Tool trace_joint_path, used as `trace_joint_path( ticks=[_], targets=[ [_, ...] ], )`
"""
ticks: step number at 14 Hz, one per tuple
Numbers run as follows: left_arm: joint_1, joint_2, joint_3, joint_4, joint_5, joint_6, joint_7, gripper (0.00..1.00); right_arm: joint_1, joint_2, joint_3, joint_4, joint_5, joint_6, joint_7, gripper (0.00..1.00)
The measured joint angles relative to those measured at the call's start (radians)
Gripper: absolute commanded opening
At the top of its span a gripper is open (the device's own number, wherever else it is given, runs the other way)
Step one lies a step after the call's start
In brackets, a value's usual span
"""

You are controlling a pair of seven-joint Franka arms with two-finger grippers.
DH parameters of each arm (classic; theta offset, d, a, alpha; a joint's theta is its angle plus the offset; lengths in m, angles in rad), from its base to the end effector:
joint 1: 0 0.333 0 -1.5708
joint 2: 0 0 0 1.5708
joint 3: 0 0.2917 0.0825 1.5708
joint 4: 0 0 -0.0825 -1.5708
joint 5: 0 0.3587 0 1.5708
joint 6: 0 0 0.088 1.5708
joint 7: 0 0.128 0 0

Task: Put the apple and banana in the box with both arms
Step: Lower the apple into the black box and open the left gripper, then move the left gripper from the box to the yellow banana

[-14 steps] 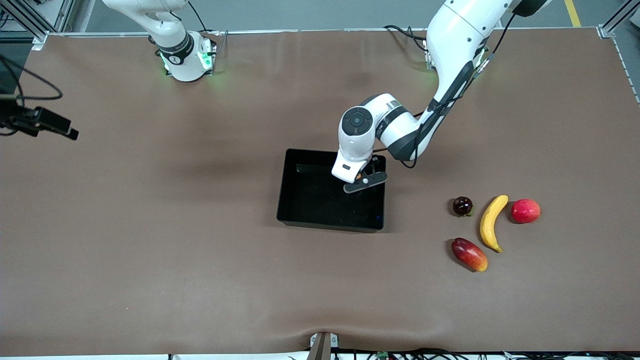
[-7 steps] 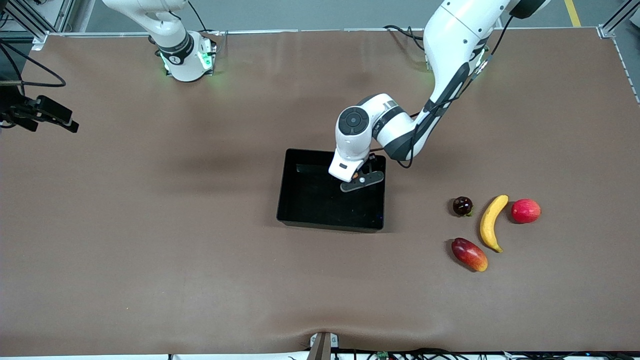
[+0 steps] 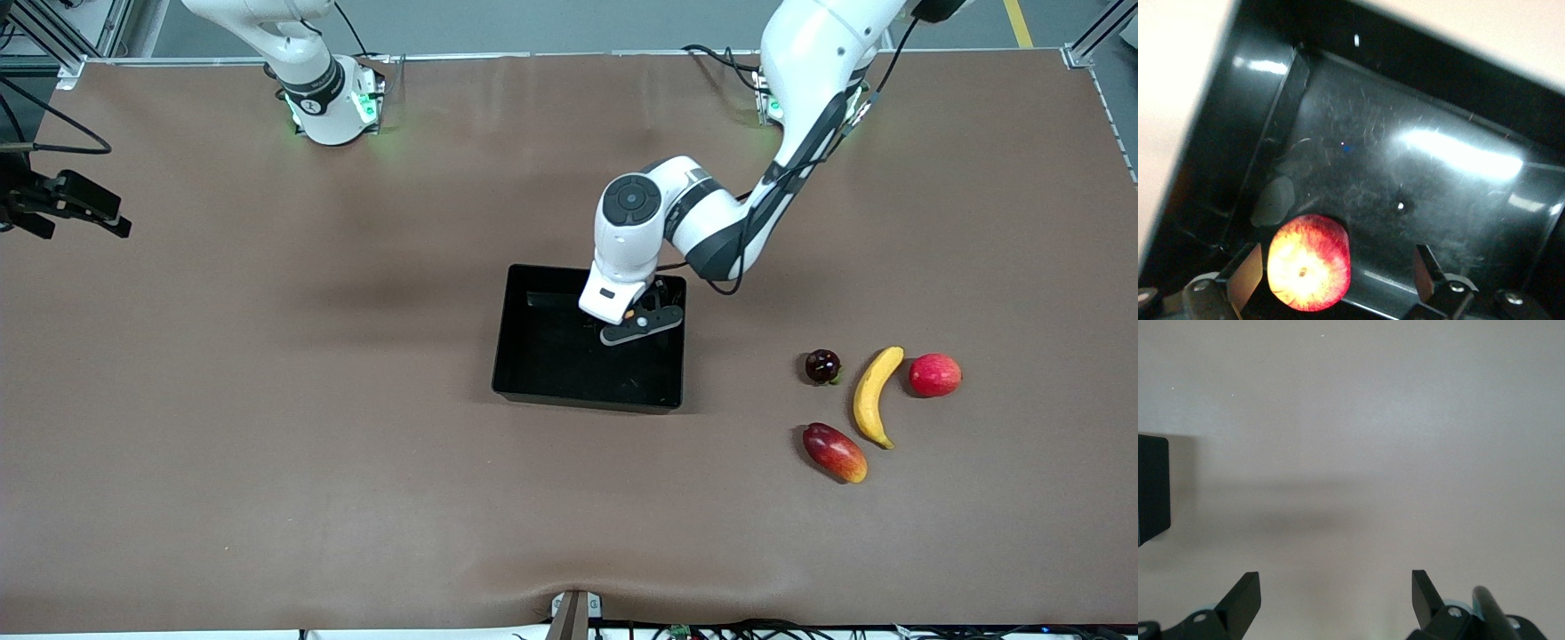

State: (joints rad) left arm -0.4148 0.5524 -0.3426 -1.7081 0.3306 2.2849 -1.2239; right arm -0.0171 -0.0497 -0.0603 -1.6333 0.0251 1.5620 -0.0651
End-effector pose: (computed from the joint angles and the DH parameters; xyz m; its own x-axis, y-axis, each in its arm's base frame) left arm 0.4913 -0.4209 0.2651 0.9472 0.3046 0.1004 0.3034 -0.9525 0.0274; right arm 0.5115 -0.0371 0.5765 0.9997 -0.0119 -0.0198 -0.0125 -0.9995 -0.0294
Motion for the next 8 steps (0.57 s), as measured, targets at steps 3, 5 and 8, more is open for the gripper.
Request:
trace_joint_path(
  ticks=[3, 5, 8],
  targets=[
    [0.071, -0.072, 0.001, 0.025, 0.000, -0.088, 0.076, 1.00, 0.000, 0.009, 0.000, 0.000, -0.005, 0.000, -0.001, 1.00],
    [0.107, -0.109, 0.001, 0.044, -0.005, -0.145, 0.132, 1.00, 0.000, 0.009, 0.000, 0.000, -0.013, 0.000, -0.001, 1.00],
    [0.148, -0.139, 0.001, 0.069, -0.008, -0.245, 0.258, 1.00, 0.000, 0.009, 0.000, 0.001, -0.018, 0.000, -0.001, 1.00]
  ],
)
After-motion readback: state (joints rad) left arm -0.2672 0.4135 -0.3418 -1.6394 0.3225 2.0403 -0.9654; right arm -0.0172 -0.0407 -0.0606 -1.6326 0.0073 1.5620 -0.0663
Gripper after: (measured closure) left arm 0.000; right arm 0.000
